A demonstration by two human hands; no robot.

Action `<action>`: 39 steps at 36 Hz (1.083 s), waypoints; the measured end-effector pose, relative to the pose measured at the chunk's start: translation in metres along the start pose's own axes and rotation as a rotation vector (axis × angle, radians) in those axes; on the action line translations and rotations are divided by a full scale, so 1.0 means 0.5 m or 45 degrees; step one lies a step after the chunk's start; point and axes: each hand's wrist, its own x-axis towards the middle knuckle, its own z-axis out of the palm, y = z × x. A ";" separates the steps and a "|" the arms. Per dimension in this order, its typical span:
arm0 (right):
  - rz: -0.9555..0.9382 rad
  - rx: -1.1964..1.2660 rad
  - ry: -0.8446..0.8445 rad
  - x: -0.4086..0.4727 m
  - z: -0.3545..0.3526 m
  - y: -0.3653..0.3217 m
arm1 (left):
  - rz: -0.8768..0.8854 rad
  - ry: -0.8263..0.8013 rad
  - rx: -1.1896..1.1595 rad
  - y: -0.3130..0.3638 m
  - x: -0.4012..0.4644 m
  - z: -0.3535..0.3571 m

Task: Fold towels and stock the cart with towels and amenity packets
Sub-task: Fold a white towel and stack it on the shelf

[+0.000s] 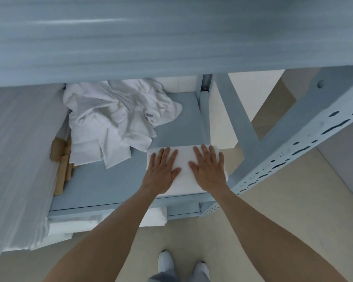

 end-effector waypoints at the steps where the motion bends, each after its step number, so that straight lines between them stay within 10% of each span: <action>1: 0.004 0.003 -0.011 0.003 -0.002 -0.002 | 0.001 -0.010 0.003 -0.001 0.001 -0.005; 12: -0.038 0.131 0.130 0.001 -0.090 -0.006 | -0.249 0.234 -0.620 0.001 -0.037 -0.115; 23: -0.116 1.594 -0.034 0.009 -0.293 -0.099 | -0.557 0.723 -1.963 -0.047 -0.147 -0.285; 39: -0.088 1.843 -0.253 -0.019 -0.258 -0.232 | -0.552 0.707 -1.985 -0.081 -0.230 -0.294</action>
